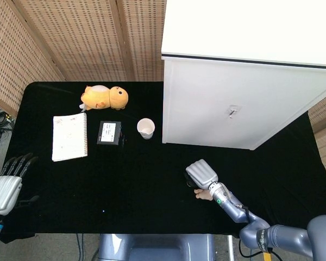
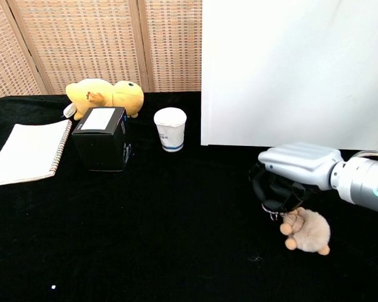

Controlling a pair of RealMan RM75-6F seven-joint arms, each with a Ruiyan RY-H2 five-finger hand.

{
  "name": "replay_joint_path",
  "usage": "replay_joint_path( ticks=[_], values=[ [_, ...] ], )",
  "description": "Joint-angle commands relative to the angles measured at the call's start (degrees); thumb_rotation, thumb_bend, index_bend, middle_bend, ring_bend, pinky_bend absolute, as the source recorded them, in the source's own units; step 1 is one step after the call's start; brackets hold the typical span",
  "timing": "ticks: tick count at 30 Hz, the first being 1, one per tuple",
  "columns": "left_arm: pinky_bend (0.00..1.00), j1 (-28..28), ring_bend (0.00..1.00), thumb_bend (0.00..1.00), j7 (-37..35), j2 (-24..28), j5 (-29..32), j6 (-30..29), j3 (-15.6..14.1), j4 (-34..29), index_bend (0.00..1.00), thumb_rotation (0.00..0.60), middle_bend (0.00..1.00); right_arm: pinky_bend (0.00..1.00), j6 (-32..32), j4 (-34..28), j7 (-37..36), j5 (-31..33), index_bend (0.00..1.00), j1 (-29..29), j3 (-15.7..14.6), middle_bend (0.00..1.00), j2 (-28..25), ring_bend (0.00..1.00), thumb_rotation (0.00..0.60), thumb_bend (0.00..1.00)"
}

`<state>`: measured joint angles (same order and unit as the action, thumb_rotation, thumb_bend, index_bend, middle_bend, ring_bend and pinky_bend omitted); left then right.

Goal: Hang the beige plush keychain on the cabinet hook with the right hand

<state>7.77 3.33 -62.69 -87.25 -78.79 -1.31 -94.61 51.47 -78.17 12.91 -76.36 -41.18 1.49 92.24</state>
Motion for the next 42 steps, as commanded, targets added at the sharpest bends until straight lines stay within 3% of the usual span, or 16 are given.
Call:
replay_joint_path(
  ticks=[1,8,17,25,33,42],
  values=[
    [0.0,0.0,0.0,0.0,-0.09,0.04,-0.28,-0.04,-0.13,-0.06,0.0,0.6,0.0,1.0,5.6,-1.12,-4.09,-6.3,0.68,1.4,-0.51,0.9,-1.76,0.82,0.6,0.66],
    [0.0,-0.14,0.0,0.0,-0.36,0.23,-1.4,-0.55,-0.56,-0.34,0.0,0.6,0.0,1.0,17.26,-0.09,-7.03,-17.11,0.68,2.87,-0.74,0.9,-3.74,0.82,0.6,0.66],
    [0.0,-0.39,0.0,0.0,-0.76,0.48,-2.13,-1.27,-0.75,-0.57,0.0,0.6,0.0,1.0,28.55,-0.19,-8.12,-23.89,0.69,4.11,1.82,0.91,-6.66,0.83,0.6,0.66],
    [0.0,-0.58,0.0,0.0,-1.22,0.78,-2.41,-1.79,-0.75,-0.76,0.0,0.6,0.0,1.0,35.59,-3.97,-5.72,-26.55,0.7,5.61,4.91,0.91,-12.6,0.83,0.6,0.66],
    [0.0,-0.79,0.0,0.0,-0.92,0.79,-3.17,-2.24,-1.04,-1.07,0.0,0.6,0.0,1.0,42.17,-2.25,-1.92,-28.66,0.7,6.79,8.98,0.91,-17.32,0.83,0.6,0.66],
    [0.0,-0.89,0.0,0.0,-0.44,0.68,-3.5,-2.39,-1.17,-1.25,0.0,0.6,0.0,1.0,44.66,-0.21,3.82,-30.34,0.7,6.94,11.69,0.91,-20.4,0.84,0.6,0.66]
  ],
)
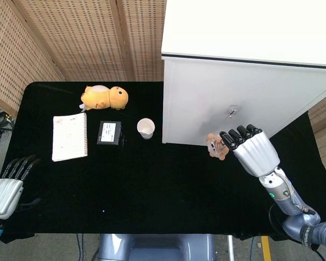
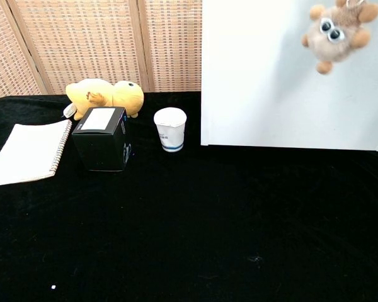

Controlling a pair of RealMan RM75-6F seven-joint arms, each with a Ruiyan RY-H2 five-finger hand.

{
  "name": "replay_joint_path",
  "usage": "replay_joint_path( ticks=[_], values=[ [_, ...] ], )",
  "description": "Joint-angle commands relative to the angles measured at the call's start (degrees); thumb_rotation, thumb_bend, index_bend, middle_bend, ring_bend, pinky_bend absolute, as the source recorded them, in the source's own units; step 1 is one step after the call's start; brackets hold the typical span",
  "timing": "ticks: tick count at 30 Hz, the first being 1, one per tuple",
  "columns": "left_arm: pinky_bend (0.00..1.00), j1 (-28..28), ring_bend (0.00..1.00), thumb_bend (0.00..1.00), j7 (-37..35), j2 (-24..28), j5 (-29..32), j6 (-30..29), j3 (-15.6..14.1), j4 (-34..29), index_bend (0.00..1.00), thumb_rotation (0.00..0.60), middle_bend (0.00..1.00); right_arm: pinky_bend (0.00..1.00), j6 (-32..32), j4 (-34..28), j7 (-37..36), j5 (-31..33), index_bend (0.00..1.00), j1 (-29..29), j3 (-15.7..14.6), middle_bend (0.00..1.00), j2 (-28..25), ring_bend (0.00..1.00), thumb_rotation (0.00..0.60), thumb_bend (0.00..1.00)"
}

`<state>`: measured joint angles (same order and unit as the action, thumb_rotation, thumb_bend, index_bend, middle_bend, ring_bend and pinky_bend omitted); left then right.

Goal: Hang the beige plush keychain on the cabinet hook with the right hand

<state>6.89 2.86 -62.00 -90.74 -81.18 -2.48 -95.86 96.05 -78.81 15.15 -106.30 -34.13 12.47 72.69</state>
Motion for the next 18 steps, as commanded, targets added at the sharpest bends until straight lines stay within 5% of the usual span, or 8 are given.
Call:
replay_joint_path(
  ticks=[1,18],
  values=[
    [0.0,-0.01,0.0,0.0,0.07,-0.03,-0.01,-0.01,0.0,0.0,0.0,0.6,0.0,1.0,-0.02,0.5,2.34,-0.49,0.7,-0.27,1.02,0.91,-1.07,0.84,0.6,0.66],
    [0.0,0.04,0.0,0.0,-0.64,0.27,0.2,0.1,0.15,0.1,0.0,0.6,0.0,1.0,-7.52,5.33,11.51,-2.57,0.7,-4.04,0.71,0.91,-2.28,0.84,0.6,0.66]
  ],
)
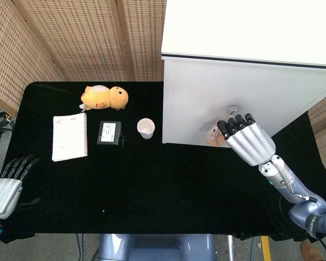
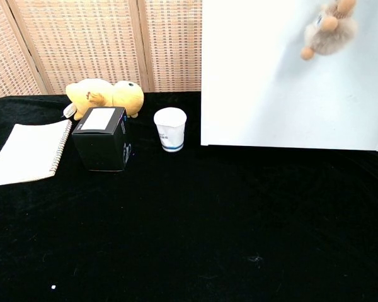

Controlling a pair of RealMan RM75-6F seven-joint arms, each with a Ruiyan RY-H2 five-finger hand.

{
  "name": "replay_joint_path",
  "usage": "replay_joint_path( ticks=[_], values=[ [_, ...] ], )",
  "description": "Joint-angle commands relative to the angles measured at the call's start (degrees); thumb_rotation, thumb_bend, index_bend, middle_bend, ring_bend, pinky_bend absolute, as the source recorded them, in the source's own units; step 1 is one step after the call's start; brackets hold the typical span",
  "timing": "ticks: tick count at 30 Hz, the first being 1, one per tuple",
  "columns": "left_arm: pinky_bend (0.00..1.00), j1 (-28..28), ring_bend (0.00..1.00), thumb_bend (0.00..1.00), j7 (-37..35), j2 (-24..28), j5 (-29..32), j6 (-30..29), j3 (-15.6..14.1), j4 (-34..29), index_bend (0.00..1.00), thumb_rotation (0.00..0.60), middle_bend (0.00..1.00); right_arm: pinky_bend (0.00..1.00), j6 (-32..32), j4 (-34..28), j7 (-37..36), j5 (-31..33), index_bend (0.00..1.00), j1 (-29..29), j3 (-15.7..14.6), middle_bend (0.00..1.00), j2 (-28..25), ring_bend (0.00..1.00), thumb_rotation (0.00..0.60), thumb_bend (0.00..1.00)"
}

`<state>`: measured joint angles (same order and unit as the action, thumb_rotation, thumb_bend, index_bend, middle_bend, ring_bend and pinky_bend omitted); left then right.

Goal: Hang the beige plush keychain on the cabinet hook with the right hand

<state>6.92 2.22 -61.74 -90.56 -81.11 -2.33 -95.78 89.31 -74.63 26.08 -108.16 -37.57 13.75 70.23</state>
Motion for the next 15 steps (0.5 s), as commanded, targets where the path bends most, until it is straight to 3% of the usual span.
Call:
replay_joint_path(
  ticks=[1,15],
  values=[
    [0.0,0.02,0.0,0.0,-0.02,0.0,0.05,0.07,0.01,0.04,0.0,0.6,0.0,1.0,-0.99,1.63,0.71,-0.82,0.7,-0.74,-0.73,0.91,0.35,0.84,0.6,0.66],
    [0.0,0.13,0.0,0.0,0.24,-0.16,0.29,0.41,0.06,0.04,0.0,0.6,0.0,1.0,-1.87,6.66,-0.05,1.43,0.7,-1.22,-1.26,0.91,2.82,0.84,0.6,0.66]
  ],
)
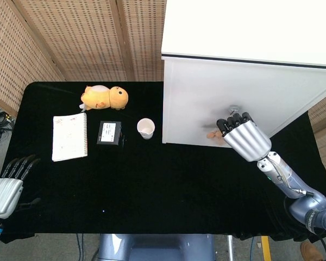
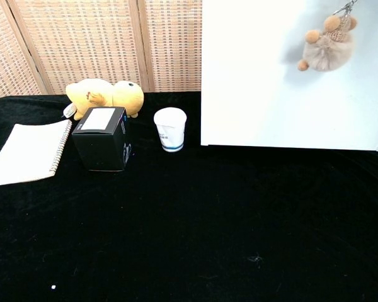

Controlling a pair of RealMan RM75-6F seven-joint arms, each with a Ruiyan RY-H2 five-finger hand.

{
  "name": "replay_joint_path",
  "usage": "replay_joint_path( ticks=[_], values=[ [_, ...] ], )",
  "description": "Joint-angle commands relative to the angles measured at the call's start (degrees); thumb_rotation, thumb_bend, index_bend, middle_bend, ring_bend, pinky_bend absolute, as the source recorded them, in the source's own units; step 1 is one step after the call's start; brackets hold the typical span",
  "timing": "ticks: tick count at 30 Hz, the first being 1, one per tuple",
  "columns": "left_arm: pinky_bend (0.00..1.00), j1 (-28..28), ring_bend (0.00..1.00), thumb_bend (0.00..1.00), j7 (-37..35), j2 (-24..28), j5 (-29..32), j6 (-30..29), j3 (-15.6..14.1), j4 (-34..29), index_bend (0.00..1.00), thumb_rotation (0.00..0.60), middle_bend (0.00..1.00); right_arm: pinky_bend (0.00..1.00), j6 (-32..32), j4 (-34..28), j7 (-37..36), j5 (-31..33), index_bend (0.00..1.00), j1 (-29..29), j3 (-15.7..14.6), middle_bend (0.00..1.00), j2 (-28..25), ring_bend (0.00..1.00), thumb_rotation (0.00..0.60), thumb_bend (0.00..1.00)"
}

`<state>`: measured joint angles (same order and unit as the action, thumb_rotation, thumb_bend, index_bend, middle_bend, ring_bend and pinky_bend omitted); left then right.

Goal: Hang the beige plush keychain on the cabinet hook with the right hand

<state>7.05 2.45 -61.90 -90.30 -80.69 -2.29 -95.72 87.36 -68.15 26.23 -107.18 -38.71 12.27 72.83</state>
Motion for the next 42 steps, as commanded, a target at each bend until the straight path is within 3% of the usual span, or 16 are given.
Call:
replay_joint_path(
  ticks=[1,32,38,42],
  values=[
    [0.0,-0.01,0.0,0.0,0.03,-0.01,0.07,0.0,0.03,-0.02,0.0,0.6,0.0,1.0,0.12,0.25,-0.21,0.7,0.7,-0.17,0.36,0.91,0.27,0.84,0.6,0.66],
    [0.0,-0.02,0.0,0.0,0.13,0.0,0.14,0.06,0.03,-0.01,0.0,0.6,0.0,1.0,0.36,0.39,1.5,3.38,0.7,-0.9,0.68,0.91,0.06,0.84,0.6,0.63],
    [0.0,-0.1,0.0,0.0,0.12,0.03,0.07,-0.13,0.03,0.01,0.0,0.6,0.0,1.0,0.29,0.48,1.87,3.73,0.69,-0.86,0.54,0.91,-0.07,0.84,0.6,0.6],
    [0.0,-0.09,0.0,0.0,0.06,0.05,0.11,-0.09,0.04,-0.01,0.0,0.6,0.0,1.0,0.56,0.43,1.76,3.67,0.66,-0.7,0.28,0.91,-0.23,0.84,0.6,0.52]
  ],
)
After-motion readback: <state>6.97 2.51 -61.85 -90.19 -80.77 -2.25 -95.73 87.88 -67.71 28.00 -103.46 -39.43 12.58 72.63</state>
